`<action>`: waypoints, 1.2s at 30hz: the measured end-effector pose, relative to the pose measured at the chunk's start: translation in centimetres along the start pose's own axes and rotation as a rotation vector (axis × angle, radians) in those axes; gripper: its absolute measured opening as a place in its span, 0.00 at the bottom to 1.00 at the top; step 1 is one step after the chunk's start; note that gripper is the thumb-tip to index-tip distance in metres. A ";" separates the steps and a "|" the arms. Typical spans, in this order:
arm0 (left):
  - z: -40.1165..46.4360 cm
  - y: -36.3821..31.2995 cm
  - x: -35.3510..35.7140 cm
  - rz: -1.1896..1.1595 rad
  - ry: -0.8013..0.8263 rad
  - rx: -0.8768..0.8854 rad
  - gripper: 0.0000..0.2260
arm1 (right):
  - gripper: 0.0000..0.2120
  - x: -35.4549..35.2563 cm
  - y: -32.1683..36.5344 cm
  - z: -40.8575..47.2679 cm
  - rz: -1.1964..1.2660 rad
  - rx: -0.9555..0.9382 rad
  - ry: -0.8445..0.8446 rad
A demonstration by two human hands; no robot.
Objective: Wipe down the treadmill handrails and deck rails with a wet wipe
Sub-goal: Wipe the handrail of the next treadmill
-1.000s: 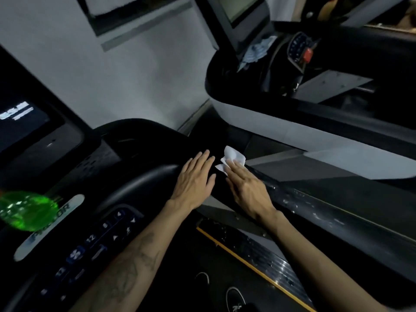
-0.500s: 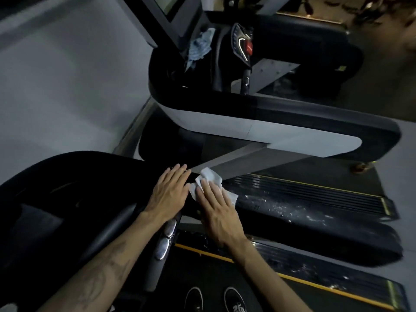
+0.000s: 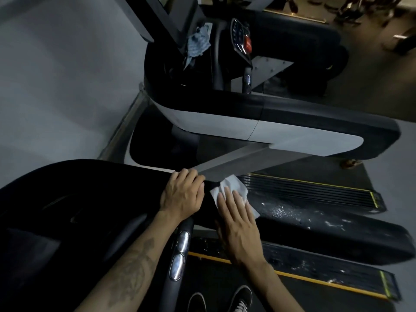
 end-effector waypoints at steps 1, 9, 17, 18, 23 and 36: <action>-0.1 0.0 0.2 -0.006 -0.007 0.003 0.13 | 0.38 0.2 0.0 -0.8 -0.004 0.021 -0.026; -0.4 0.3 0.9 -0.069 -0.032 0.028 0.13 | 0.30 0.1 1.9 2.1 -0.031 -0.141 -0.019; -0.4 0.0 0.5 -0.100 -0.076 0.041 0.15 | 0.38 0.8 1.5 -1.5 0.004 0.139 -0.146; -0.4 0.0 0.4 -0.094 -0.074 0.043 0.16 | 0.38 0.6 2.2 -1.0 0.004 0.098 -0.153; -0.3 -0.1 0.2 -0.096 -0.064 0.052 0.17 | 0.33 -0.4 2.1 1.4 -0.052 -0.063 -0.130; -0.4 0.1 0.2 -0.099 -0.087 0.042 0.17 | 0.32 0.1 1.9 2.0 -0.020 -0.026 -0.104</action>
Point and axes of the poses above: each hand's wrist, its own z-axis towards the middle knuckle, its own x-axis out of the palm, y = z × x, the point moved 10 cm from there along z, towards the middle knuckle, and after that the axes turned 4 degrees about -z, right-handed, at the moved point
